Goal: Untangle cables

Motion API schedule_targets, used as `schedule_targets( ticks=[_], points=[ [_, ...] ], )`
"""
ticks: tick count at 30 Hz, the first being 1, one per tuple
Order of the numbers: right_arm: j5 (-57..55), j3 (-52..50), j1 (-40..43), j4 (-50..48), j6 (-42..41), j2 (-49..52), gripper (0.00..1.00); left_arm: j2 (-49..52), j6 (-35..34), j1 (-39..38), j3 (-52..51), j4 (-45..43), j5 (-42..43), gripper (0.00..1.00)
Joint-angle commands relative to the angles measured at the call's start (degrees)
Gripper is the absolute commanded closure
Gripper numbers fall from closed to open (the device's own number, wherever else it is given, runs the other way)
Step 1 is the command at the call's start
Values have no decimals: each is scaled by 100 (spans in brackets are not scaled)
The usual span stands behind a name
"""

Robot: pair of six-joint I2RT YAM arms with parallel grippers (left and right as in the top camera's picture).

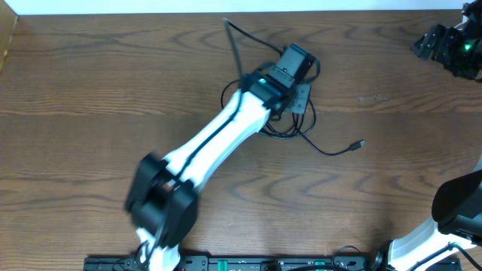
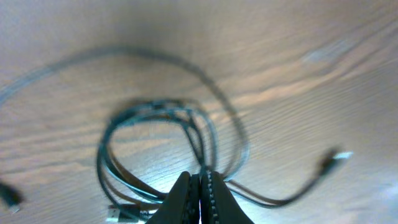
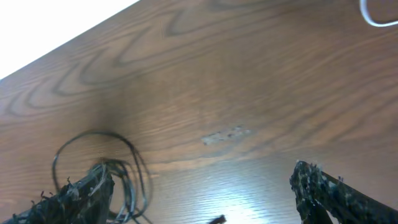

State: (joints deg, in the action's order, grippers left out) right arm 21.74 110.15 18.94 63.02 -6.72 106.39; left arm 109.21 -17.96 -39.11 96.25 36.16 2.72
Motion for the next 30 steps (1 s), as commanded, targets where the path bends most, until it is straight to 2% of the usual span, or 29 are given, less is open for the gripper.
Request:
schedule_targets(
  ticks=[1,5,6,7,8,10,13,20,30],
  points=[
    [815,-24,-15,2,299,13,13,-490,55,-15,42,72,-63,92],
    [1252,-24,-240,9,511,13,13,-789,149,0,42,92,-66,92],
    [1248,-24,-339,20,511,13,13,-798,170,11,42,116,-68,87],
    [1228,-24,-450,22,514,13,13,-798,177,24,42,151,-66,76],
    [1169,-39,-638,22,511,13,13,-780,177,68,42,232,-68,69],
    [940,-46,-911,20,509,39,13,-769,173,173,42,348,-66,62],
    [520,-50,-1329,15,398,181,14,-769,-28,474,42,511,-59,62],
    [726,-50,-1987,66,380,986,19,-769,-120,1237,42,822,282,62],
    [739,-50,-2227,669,487,1945,26,-769,-120,1620,42,968,282,61]
  ],
)
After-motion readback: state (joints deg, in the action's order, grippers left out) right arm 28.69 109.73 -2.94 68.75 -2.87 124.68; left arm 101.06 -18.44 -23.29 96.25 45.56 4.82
